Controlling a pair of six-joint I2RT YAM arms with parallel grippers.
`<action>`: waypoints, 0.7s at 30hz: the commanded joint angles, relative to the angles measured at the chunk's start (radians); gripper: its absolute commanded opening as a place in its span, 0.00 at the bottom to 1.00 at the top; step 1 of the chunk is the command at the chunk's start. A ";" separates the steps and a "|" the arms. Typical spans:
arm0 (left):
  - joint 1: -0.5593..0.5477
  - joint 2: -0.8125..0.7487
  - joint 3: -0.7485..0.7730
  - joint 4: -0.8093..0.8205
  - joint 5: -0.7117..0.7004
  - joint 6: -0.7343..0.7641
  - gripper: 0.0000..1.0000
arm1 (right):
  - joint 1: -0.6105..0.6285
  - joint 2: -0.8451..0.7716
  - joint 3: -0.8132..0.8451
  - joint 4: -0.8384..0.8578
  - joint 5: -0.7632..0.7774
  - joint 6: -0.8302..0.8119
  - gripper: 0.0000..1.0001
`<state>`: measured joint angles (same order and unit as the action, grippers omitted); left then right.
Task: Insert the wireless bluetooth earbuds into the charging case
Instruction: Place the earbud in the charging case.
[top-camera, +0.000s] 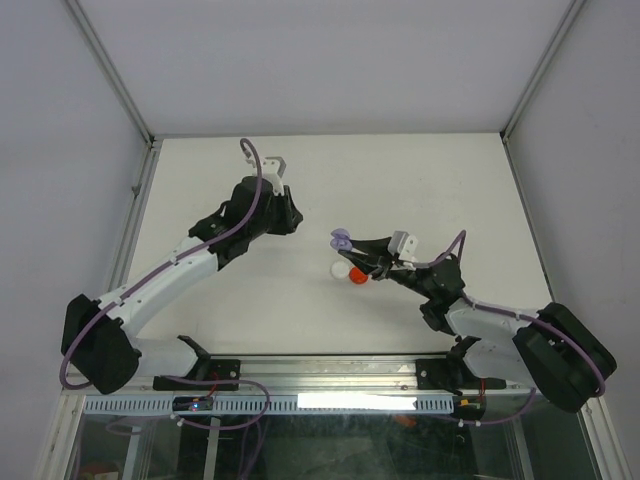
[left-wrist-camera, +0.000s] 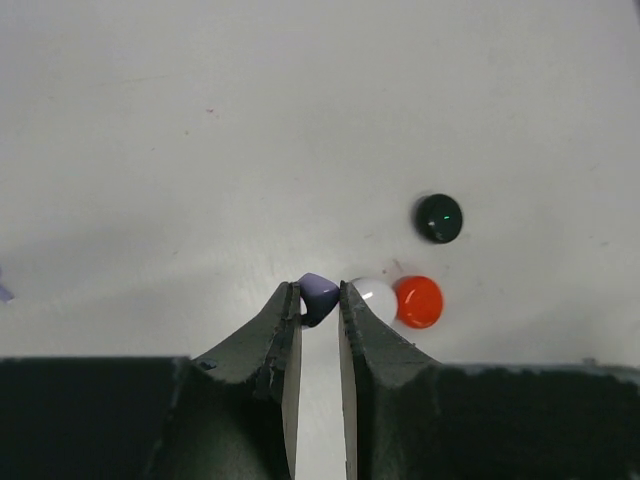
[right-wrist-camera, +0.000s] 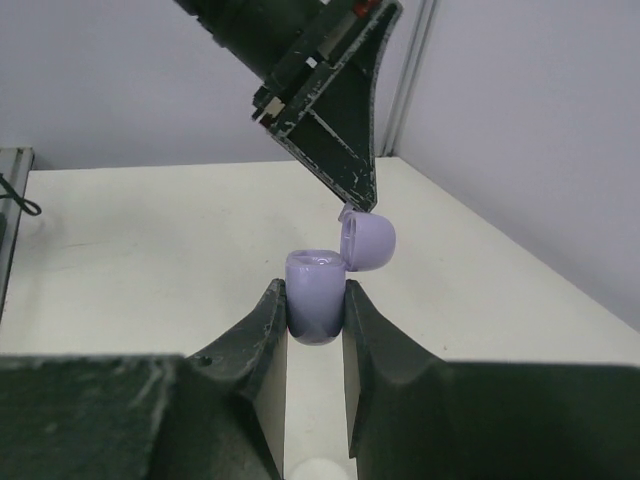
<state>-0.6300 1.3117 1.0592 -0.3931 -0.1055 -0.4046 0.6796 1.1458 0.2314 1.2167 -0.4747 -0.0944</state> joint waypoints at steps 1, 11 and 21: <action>-0.048 -0.112 -0.063 0.239 -0.024 -0.110 0.18 | 0.010 0.028 0.020 0.203 0.069 0.013 0.00; -0.157 -0.236 -0.150 0.445 -0.088 -0.197 0.17 | 0.015 0.068 0.035 0.299 0.111 0.009 0.00; -0.260 -0.303 -0.275 0.655 -0.168 -0.270 0.16 | 0.017 0.132 0.039 0.422 0.149 0.025 0.00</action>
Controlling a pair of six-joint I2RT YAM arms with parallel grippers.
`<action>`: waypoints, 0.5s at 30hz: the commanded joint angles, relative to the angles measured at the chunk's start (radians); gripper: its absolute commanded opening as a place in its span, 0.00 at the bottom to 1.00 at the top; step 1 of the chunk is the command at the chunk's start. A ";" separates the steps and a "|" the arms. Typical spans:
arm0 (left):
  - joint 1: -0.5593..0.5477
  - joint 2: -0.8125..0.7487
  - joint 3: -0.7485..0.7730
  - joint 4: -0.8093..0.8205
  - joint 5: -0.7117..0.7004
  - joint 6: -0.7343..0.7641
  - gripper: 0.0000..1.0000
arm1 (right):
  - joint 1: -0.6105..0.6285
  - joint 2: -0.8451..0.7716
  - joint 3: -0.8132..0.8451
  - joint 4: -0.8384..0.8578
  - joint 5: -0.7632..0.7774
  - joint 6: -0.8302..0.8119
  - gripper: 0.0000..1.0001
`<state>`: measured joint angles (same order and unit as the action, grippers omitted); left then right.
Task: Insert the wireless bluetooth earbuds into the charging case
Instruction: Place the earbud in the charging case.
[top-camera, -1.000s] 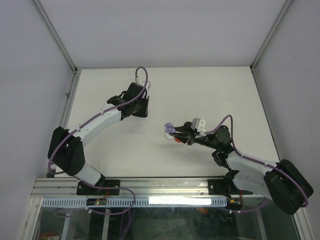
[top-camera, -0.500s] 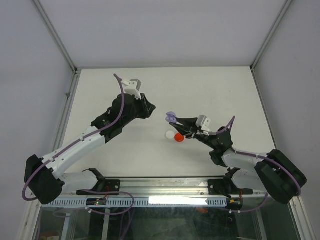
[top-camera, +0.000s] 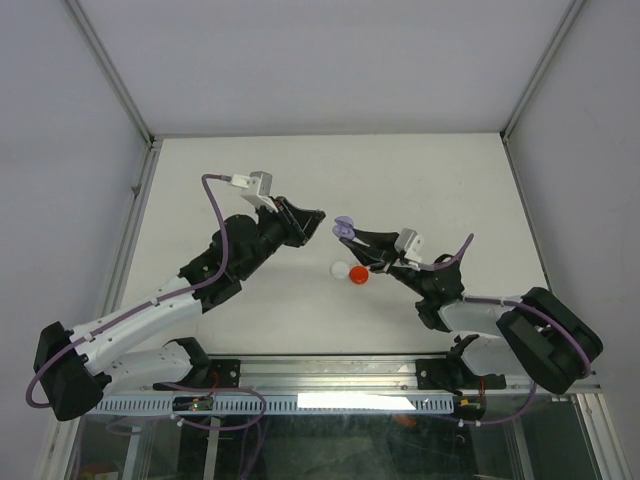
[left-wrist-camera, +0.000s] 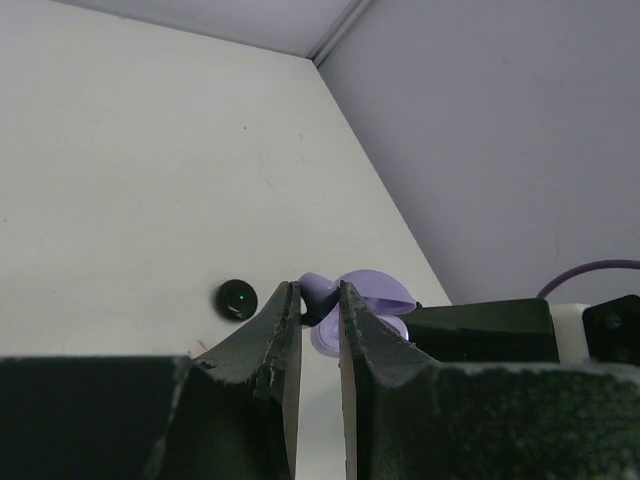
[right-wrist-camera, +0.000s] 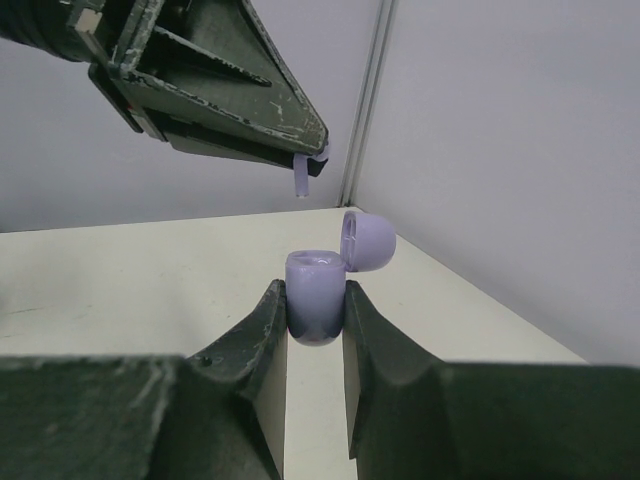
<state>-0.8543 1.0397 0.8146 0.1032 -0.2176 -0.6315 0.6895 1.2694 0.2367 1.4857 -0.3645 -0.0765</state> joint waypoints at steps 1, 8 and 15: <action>-0.043 -0.030 -0.036 0.169 -0.060 -0.046 0.16 | 0.008 0.008 0.034 0.154 0.039 0.007 0.00; -0.091 0.003 -0.046 0.245 -0.068 -0.058 0.16 | 0.011 0.004 0.036 0.154 0.042 0.009 0.00; -0.128 0.047 -0.042 0.276 -0.101 -0.054 0.17 | 0.013 -0.006 0.038 0.154 0.043 0.016 0.00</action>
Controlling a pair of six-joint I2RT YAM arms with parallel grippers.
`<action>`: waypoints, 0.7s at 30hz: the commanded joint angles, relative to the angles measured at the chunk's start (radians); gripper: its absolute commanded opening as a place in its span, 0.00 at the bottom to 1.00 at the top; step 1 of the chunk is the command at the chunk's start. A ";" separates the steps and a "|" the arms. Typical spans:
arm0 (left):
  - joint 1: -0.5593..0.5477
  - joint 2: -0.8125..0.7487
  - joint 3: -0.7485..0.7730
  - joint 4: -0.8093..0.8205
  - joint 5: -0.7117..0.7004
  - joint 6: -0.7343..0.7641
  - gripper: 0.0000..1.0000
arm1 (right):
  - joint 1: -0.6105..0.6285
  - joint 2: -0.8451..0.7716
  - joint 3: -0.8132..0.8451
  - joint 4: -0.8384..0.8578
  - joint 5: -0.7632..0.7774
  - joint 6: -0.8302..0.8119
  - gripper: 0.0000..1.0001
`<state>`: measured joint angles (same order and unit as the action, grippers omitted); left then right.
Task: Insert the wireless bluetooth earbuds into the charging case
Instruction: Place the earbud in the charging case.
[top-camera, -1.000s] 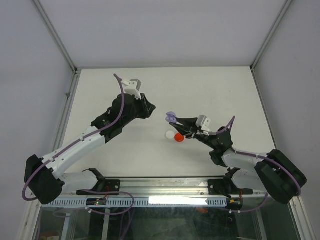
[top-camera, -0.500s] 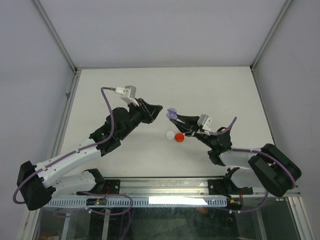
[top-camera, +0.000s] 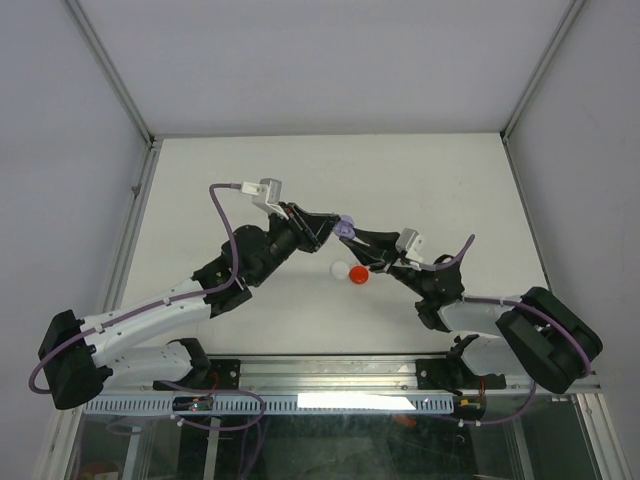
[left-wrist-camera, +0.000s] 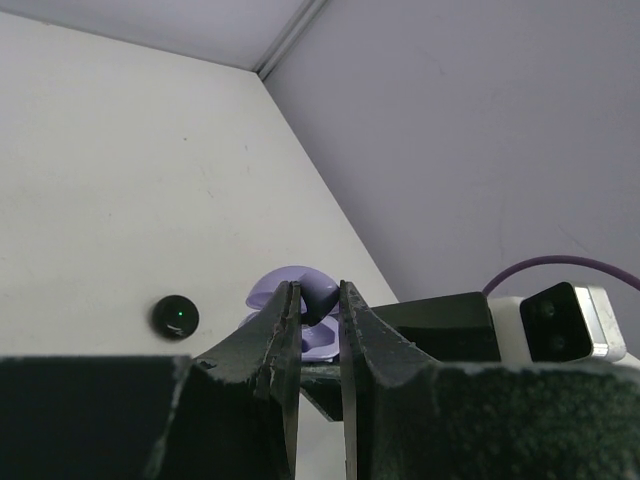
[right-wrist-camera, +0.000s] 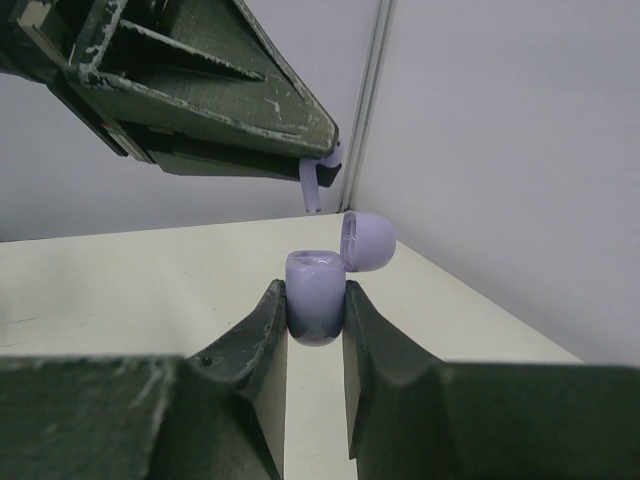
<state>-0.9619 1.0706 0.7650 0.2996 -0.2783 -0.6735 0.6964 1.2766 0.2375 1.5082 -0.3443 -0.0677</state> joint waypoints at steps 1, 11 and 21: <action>-0.022 0.019 0.007 0.079 -0.047 -0.011 0.17 | 0.006 -0.016 0.036 0.132 0.025 0.008 0.00; -0.047 0.042 0.002 0.077 -0.076 -0.003 0.16 | 0.006 -0.050 0.032 0.132 0.037 0.009 0.00; -0.061 0.058 0.010 0.064 -0.061 -0.004 0.17 | 0.007 -0.059 0.031 0.132 0.037 0.008 0.00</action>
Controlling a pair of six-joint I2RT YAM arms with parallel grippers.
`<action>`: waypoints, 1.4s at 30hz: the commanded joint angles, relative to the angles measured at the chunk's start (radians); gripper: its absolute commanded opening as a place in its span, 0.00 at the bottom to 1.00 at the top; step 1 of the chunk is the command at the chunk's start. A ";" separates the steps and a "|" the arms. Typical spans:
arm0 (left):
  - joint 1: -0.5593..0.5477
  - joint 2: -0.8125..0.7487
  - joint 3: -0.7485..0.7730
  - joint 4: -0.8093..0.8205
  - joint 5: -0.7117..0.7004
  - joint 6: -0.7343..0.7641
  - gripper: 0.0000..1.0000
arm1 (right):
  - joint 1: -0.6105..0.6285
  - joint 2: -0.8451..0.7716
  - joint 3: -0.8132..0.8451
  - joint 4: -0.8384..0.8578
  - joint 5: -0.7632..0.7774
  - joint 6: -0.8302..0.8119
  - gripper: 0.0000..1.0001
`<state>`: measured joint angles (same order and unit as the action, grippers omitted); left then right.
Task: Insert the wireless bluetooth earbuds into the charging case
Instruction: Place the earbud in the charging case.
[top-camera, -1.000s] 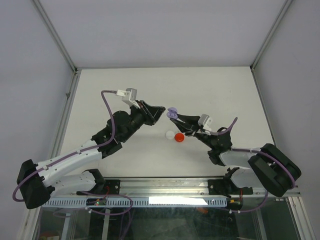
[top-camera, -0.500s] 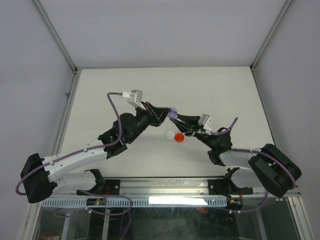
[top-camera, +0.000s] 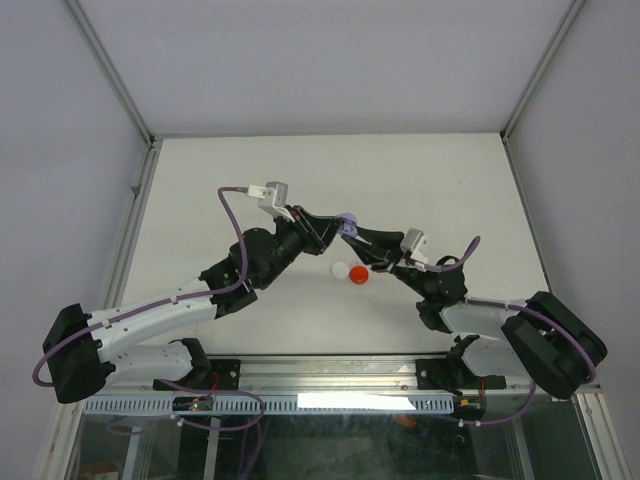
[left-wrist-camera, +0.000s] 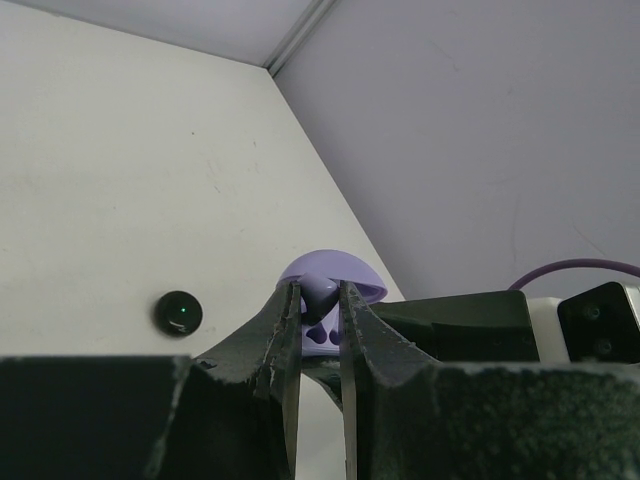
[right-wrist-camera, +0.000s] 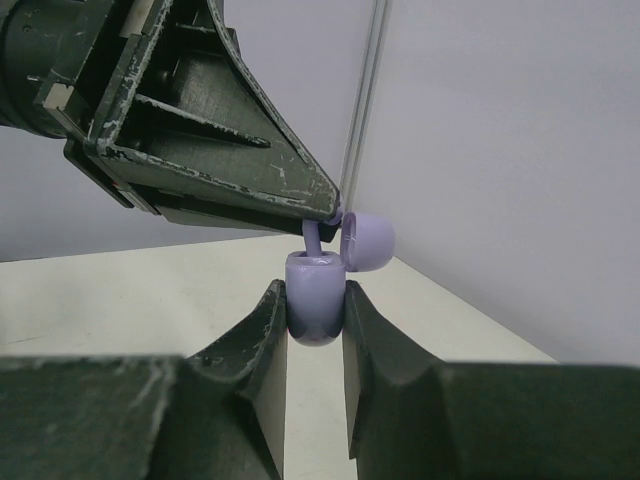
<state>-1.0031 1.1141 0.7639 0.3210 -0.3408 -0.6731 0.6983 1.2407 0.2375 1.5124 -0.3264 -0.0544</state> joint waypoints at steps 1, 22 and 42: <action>-0.021 0.017 0.014 0.043 0.006 -0.006 0.17 | 0.005 -0.022 0.032 0.127 0.021 -0.007 0.00; -0.058 -0.013 0.031 -0.024 0.016 -0.026 0.16 | 0.004 -0.015 0.028 0.127 0.049 -0.035 0.00; -0.060 0.007 0.093 -0.150 -0.029 0.005 0.25 | 0.004 -0.043 0.020 0.127 0.037 -0.033 0.00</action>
<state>-1.0470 1.1069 0.8139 0.2066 -0.3676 -0.6712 0.7059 1.2358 0.2363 1.5139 -0.3214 -0.0696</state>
